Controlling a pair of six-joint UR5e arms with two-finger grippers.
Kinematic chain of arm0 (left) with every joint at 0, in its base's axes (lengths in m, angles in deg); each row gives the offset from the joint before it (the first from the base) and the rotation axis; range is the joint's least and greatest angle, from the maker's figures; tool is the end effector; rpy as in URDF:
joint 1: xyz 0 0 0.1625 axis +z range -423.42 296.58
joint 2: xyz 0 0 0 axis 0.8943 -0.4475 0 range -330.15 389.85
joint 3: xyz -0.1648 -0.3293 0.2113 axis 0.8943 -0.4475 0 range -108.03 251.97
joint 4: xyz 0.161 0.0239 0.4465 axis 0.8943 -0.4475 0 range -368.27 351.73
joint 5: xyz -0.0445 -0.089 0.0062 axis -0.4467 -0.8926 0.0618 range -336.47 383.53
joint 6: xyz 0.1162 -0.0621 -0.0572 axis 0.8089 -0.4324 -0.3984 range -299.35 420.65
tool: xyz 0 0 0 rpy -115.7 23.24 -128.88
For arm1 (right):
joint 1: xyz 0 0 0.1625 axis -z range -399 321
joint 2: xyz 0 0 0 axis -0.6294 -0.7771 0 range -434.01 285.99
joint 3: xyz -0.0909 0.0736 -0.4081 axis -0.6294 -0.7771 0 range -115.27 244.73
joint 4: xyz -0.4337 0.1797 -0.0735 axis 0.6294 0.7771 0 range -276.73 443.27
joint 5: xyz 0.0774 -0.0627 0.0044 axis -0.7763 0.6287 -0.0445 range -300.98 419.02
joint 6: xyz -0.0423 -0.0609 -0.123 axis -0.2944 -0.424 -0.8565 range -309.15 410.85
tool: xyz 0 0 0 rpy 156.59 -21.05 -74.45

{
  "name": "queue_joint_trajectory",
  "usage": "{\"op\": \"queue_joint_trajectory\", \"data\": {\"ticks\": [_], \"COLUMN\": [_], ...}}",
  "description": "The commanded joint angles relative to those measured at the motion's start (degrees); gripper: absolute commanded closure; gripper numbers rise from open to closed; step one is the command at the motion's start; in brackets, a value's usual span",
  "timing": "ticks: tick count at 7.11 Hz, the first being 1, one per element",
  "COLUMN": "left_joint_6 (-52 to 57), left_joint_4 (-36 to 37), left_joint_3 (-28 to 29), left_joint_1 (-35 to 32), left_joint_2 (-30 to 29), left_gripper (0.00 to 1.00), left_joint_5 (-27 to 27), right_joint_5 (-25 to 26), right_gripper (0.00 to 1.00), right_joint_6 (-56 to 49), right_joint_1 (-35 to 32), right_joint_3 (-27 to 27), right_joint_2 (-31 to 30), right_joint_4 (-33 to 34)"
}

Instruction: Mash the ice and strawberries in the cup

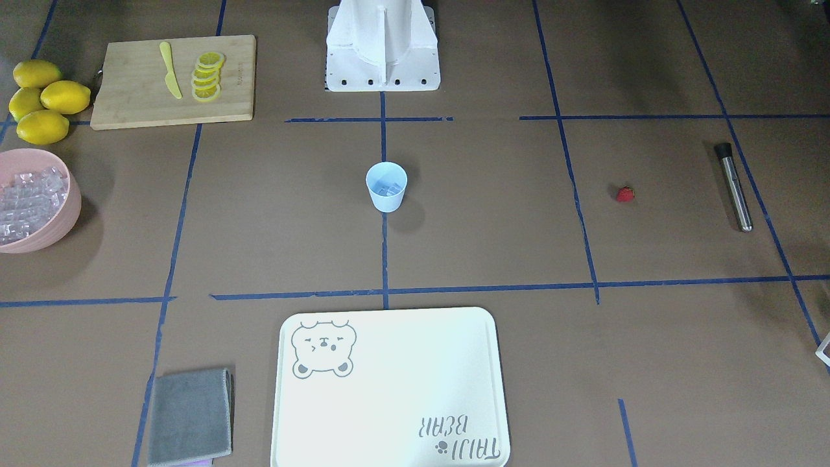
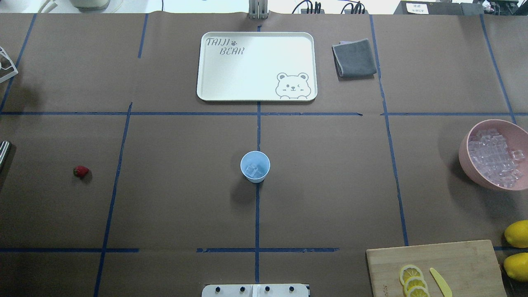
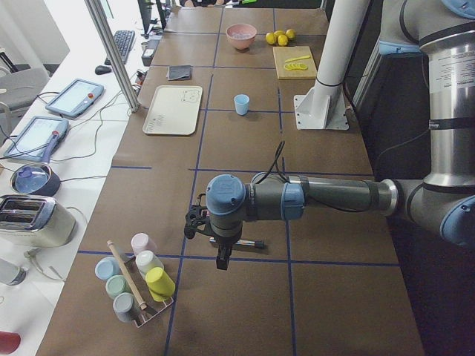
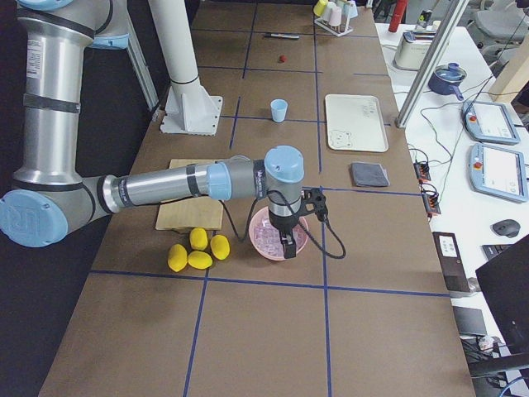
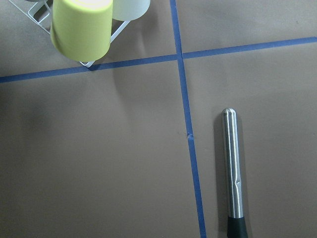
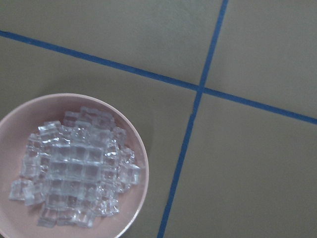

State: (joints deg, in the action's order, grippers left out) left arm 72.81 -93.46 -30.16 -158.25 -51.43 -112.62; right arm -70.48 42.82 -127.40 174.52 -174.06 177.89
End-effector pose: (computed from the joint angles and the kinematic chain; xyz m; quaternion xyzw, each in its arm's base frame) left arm -0.0708 -0.4839 0.6569 0.0467 0.3893 0.0540 0.9184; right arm 0.0284 -0.4856 0.6049 0.0608 -0.3346 -0.0941 0.9357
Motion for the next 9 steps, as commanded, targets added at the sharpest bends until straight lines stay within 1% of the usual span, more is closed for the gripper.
{"op": "queue_joint_trajectory", "data": {"ticks": [1, 2, 3, 4, 6, 7, 8, 9], "left_joint_6": [-0.12, 0.14, -0.29, -0.29, -4.76, -4.69, -5.04, -9.56], "left_joint_4": [-0.07, -0.85, -5.3, -5.17, -6.39, -6.92, -9.88, -11.57], "left_joint_3": [-0.17, -0.17, 0.09, 0.27, 0.54, 0.01, -1.3, -1.49], "left_joint_1": [0.0, 0.0, 0.09, 0.17, 0.88, 2.71, 6.9, 12.08], "left_joint_2": [-0.55, -0.9, -3.25, -4.14, -4.85, -4.94, -4.25, -4.15], "left_gripper": [0.0, 0.0, 0.0, 0.0, 0.0, 0.0, 0.0, 0.0], "left_joint_5": [0.0, 0.18, 0.35, -0.95, -1.67, -1.67, -1.58, -1.58], "right_joint_5": [-1.36, -2.33, -2.34, -2.34, -2.69, -2.69, -2.69, -2.69], "right_gripper": [0.01, 0.01, 0.01, 0.01, 0.01, 0.01, 0.01, 0.01], "right_joint_6": [-1.98, -1.98, -1.98, -1.89, -1.63, -1.63, -1.63, -1.63], "right_joint_1": [-3.62, -3.62, -3.62, -3.62, -3.62, -3.62, -3.62, -3.62], "right_joint_3": [-0.8, -0.98, -1.07, -1.07, -0.89, -0.8, -0.89, -0.89], "right_joint_2": [-3.91, -3.83, -3.57, -3.3, -3.3, -3.3, -3.39, -3.39], "right_joint_4": [-0.05, -0.05, 0.04, 0.04, 0.04, 0.04, 0.04, -0.05]}}
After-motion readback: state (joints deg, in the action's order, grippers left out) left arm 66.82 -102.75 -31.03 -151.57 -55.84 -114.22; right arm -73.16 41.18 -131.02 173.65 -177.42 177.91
